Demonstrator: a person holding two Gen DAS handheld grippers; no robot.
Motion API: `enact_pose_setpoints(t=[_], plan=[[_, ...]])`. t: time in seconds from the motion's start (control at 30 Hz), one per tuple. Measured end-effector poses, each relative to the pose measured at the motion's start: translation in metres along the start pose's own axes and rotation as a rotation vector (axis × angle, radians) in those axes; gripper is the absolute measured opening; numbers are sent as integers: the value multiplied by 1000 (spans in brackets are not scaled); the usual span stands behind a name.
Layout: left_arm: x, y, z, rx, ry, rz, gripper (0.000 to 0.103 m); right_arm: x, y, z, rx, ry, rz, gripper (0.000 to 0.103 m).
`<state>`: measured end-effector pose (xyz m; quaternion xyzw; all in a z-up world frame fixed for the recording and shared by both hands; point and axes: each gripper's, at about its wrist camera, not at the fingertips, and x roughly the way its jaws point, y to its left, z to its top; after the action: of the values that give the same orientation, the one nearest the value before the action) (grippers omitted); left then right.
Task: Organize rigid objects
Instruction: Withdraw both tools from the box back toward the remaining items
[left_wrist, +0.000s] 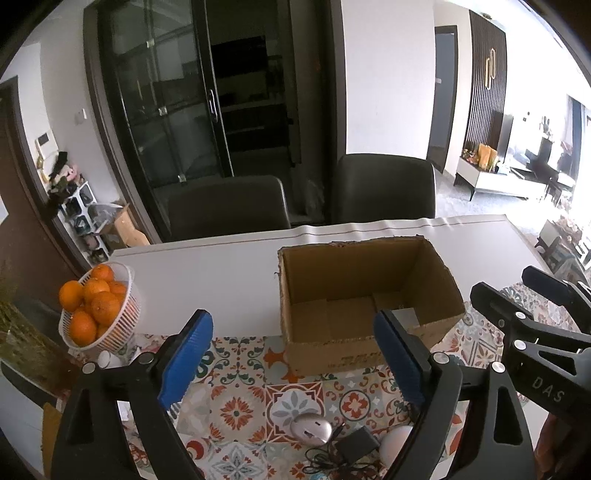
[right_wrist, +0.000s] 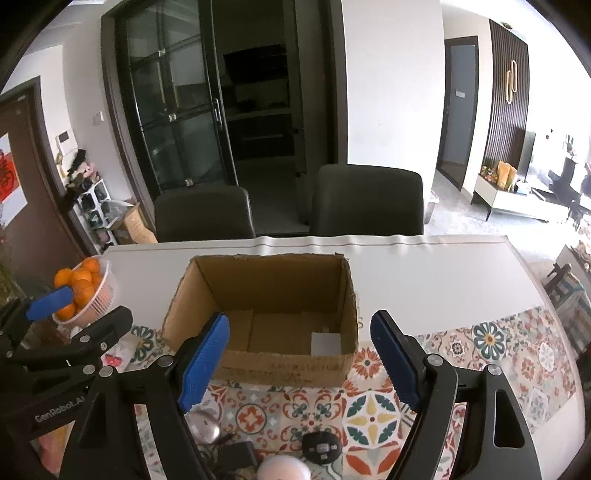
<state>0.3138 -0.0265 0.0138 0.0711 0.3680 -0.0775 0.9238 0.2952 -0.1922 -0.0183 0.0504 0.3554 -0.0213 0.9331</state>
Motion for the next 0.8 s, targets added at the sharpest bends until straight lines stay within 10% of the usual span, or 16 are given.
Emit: enact_pose_setpoints(t=[0.8], plan=[[29, 5, -69, -56, 189, -24, 91, 26, 0, -57, -24, 193, -9, 81]])
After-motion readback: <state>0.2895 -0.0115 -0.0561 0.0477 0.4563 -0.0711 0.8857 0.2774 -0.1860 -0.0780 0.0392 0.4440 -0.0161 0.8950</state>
